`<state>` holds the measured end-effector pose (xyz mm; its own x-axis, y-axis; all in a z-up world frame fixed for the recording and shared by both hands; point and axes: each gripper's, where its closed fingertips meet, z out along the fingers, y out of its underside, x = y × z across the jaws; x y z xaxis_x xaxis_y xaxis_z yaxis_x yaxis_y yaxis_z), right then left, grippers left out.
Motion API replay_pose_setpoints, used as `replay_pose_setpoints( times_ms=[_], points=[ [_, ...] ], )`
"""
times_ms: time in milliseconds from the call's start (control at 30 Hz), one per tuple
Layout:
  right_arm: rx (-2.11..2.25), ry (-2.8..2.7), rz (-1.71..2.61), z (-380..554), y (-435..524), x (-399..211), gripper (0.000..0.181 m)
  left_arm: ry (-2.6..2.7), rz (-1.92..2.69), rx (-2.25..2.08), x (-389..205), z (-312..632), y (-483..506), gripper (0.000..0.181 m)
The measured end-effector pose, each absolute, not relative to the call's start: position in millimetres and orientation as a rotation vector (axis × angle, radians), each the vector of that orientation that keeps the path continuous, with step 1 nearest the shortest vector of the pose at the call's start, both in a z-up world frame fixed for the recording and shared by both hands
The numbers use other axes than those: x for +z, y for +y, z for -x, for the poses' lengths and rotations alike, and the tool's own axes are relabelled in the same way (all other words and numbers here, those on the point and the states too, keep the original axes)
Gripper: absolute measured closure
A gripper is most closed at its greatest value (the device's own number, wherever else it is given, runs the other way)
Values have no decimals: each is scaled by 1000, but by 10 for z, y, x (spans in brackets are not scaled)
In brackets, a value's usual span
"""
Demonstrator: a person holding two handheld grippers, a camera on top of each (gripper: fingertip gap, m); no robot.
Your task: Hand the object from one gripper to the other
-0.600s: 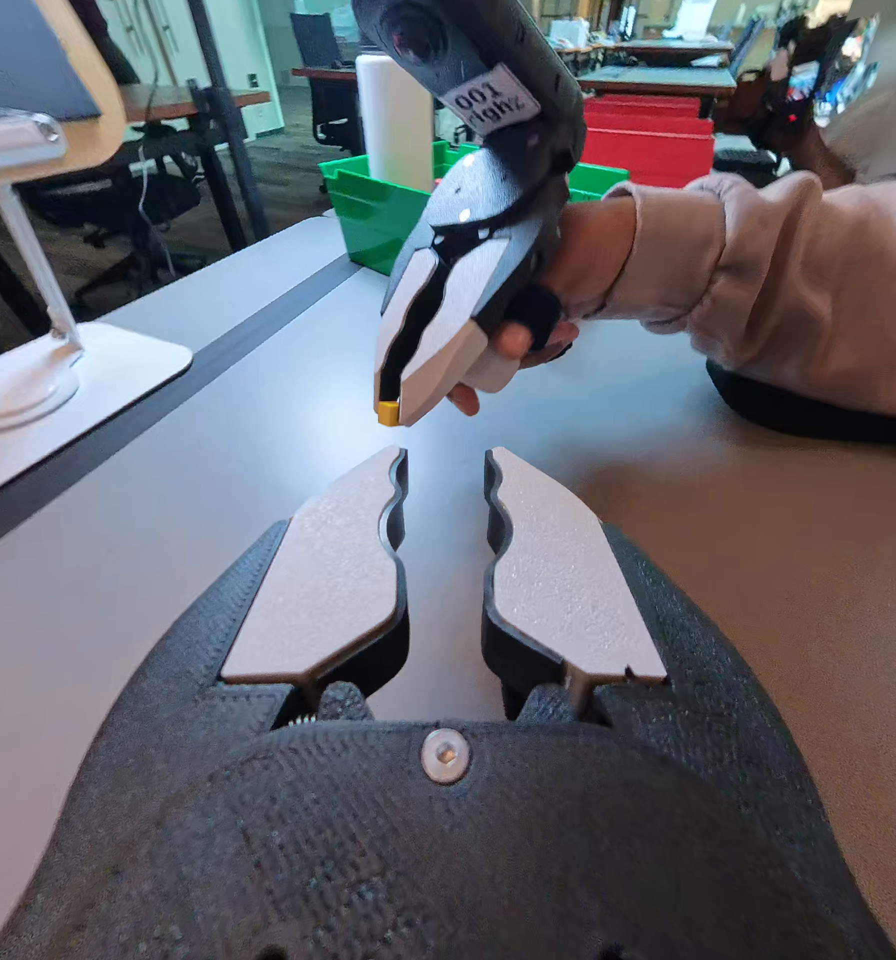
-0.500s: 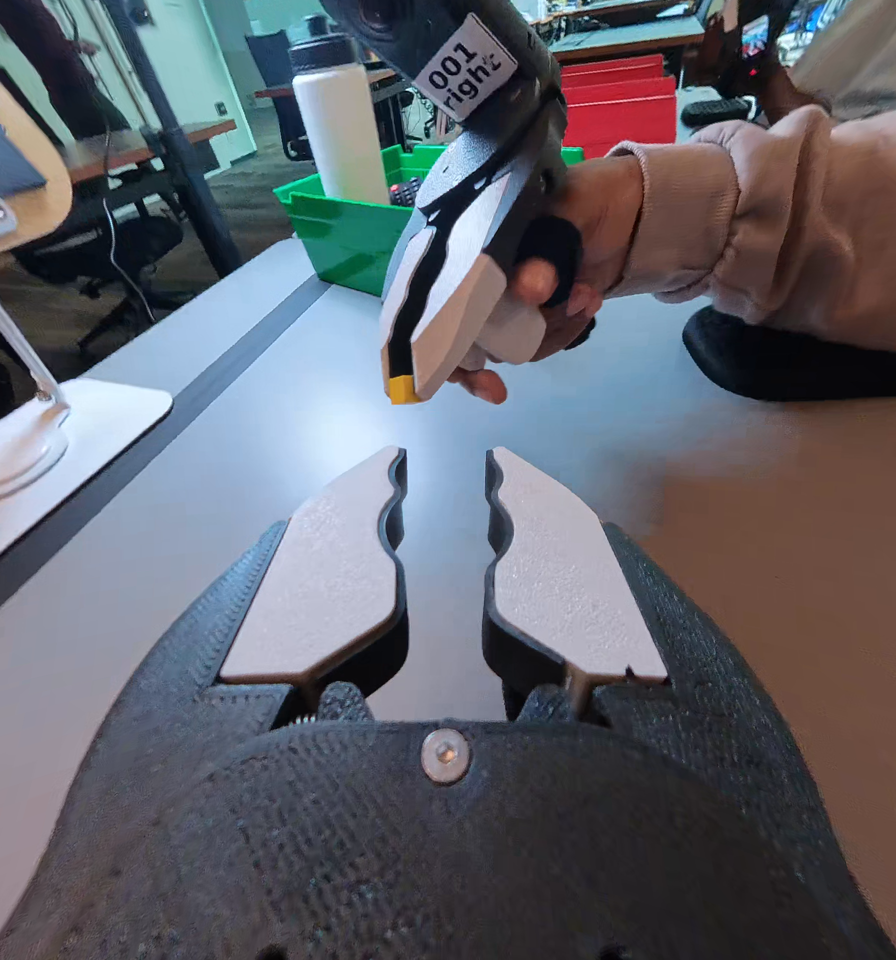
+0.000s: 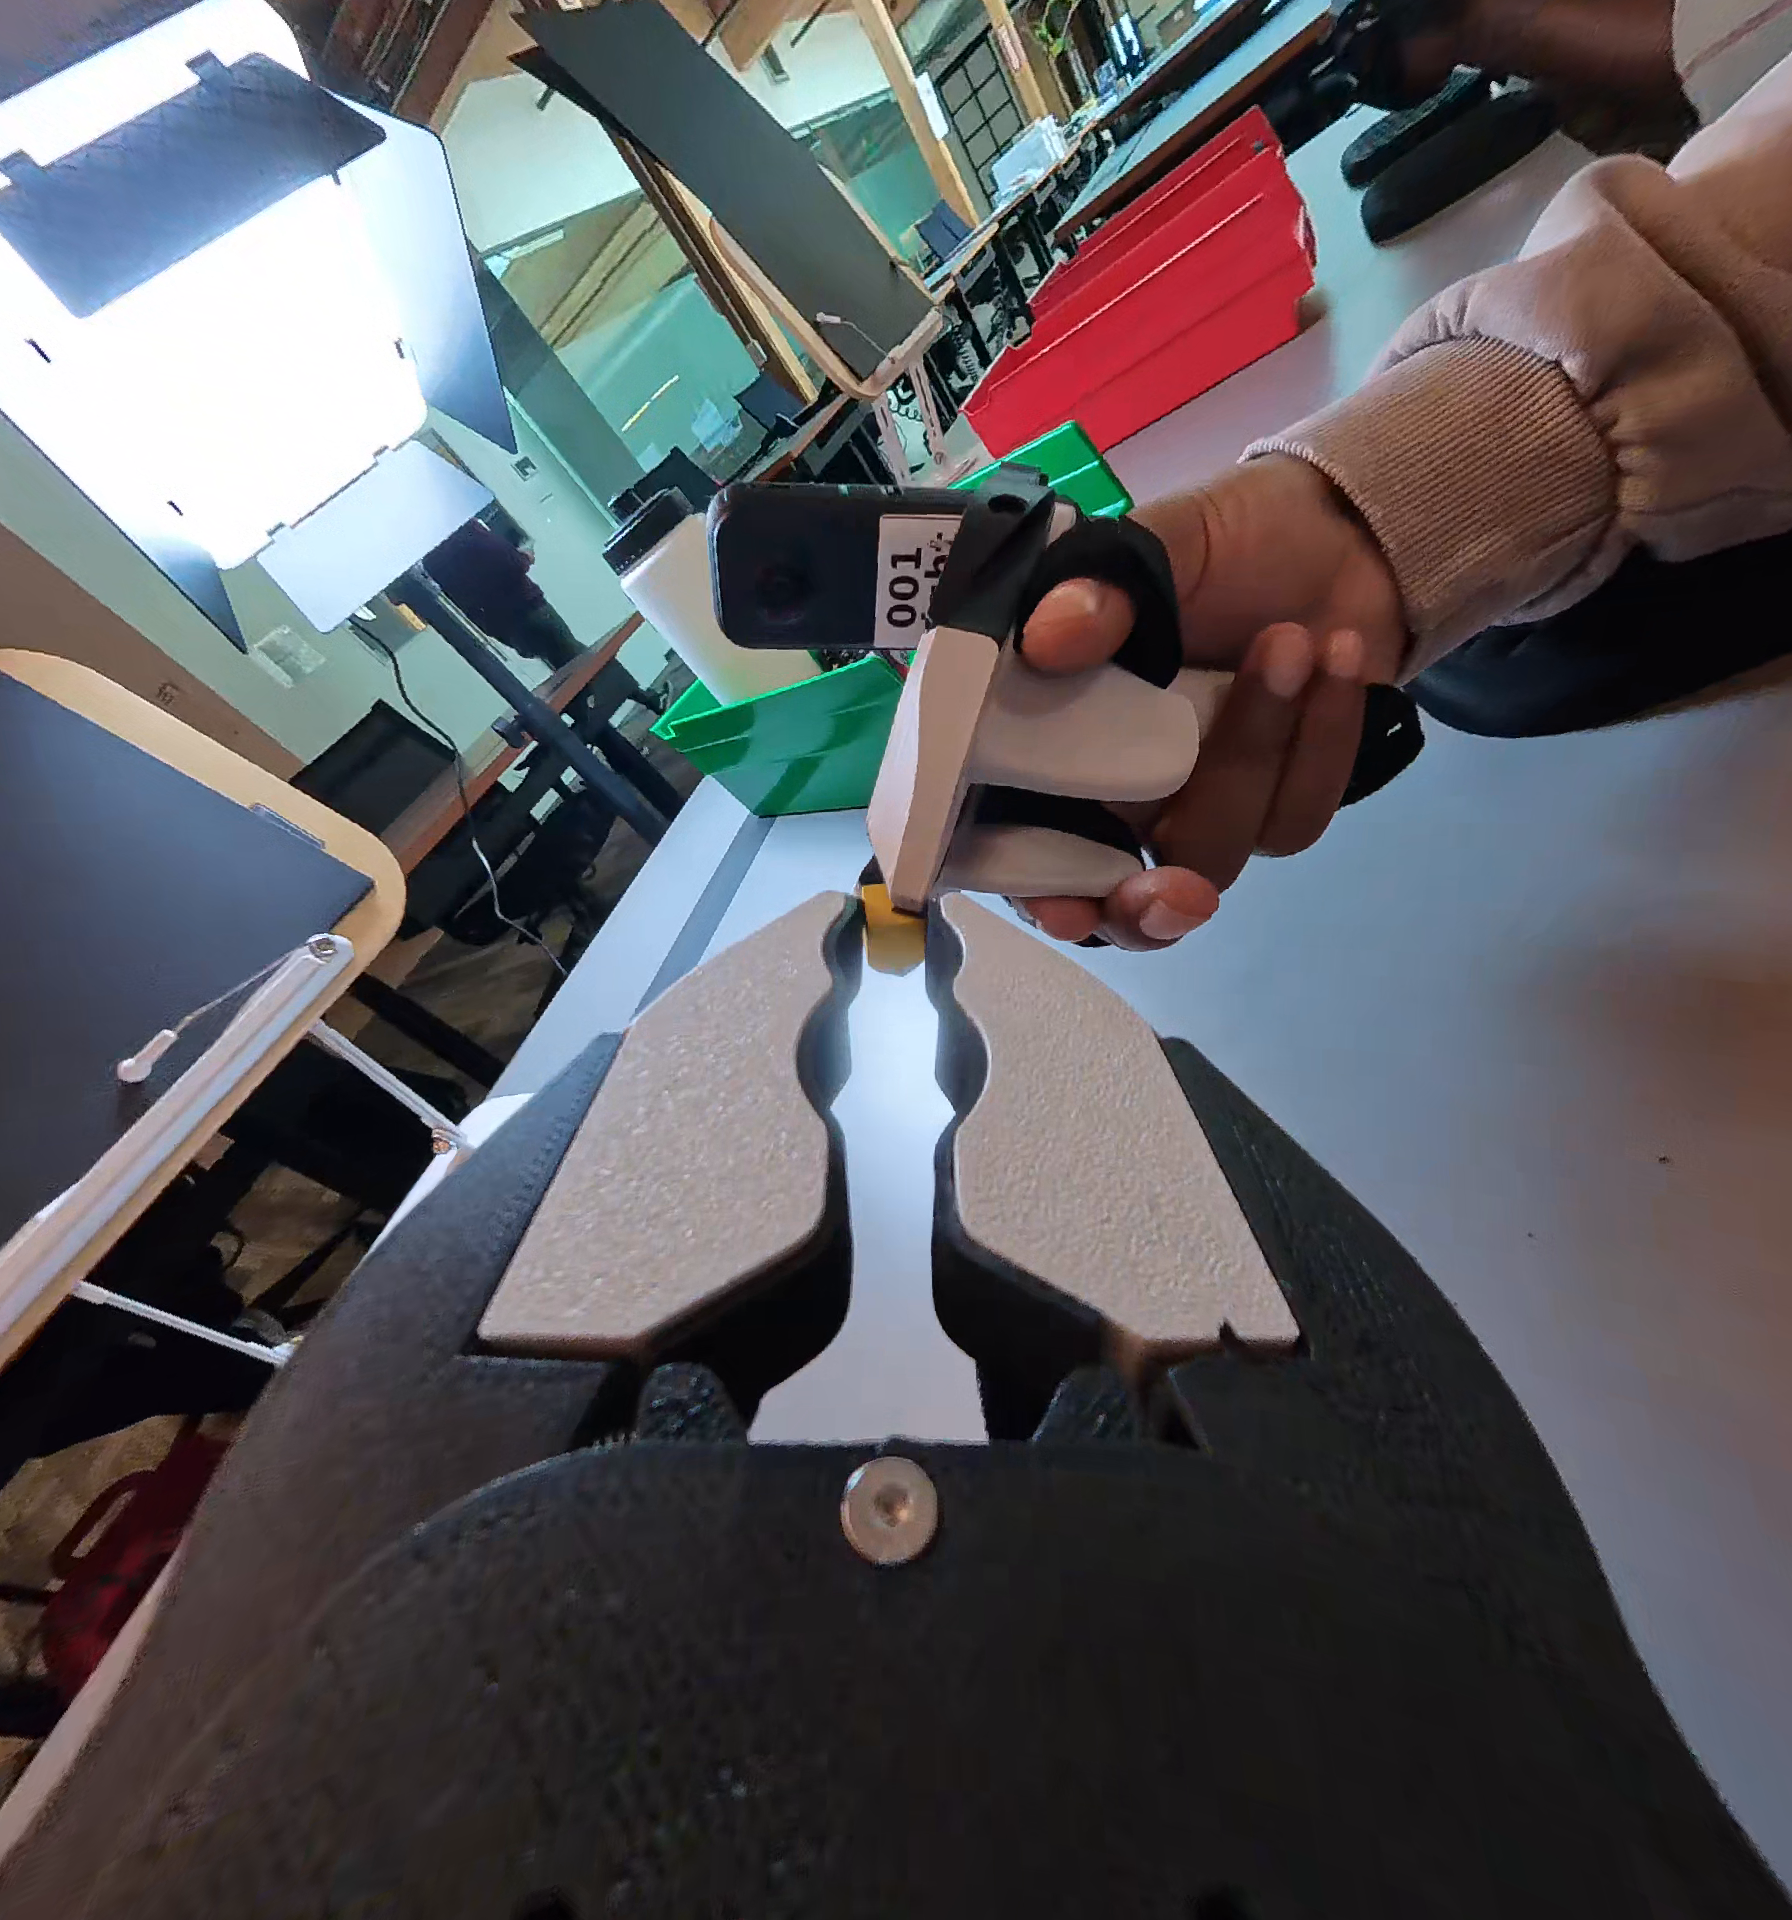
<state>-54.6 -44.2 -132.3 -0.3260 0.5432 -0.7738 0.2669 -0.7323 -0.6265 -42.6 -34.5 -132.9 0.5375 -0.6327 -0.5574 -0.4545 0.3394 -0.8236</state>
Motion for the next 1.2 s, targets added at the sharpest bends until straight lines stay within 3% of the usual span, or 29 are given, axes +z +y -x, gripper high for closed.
replay_pose_setpoints(
  times_ms=[167,400,567,700,833,1067,1200],
  points=[
    [1941,-1133,1486,478,-294,-1254,158,922,1450,-582,-1301,489,-320,171],
    [784,-1452,921,387,-255,-1298,155,444,1600,-1657,-1238,568,-314,171],
    [568,-1530,783,483,-389,-1415,160,399,1663,-1894,-1373,399,-412,171],
    [560,-1552,783,491,-412,-1460,170,415,1684,-1882,-1391,369,-431,171],
    [907,-1466,1029,469,-339,-1403,171,474,1620,-1708,-1324,450,-364,163],
    [1761,-1312,1674,457,-456,-1607,171,967,1582,-708,-1513,498,-298,141],
    [1963,-1227,1798,473,-525,-1680,171,1160,1446,-486,-1590,439,-399,145]
  ],
)
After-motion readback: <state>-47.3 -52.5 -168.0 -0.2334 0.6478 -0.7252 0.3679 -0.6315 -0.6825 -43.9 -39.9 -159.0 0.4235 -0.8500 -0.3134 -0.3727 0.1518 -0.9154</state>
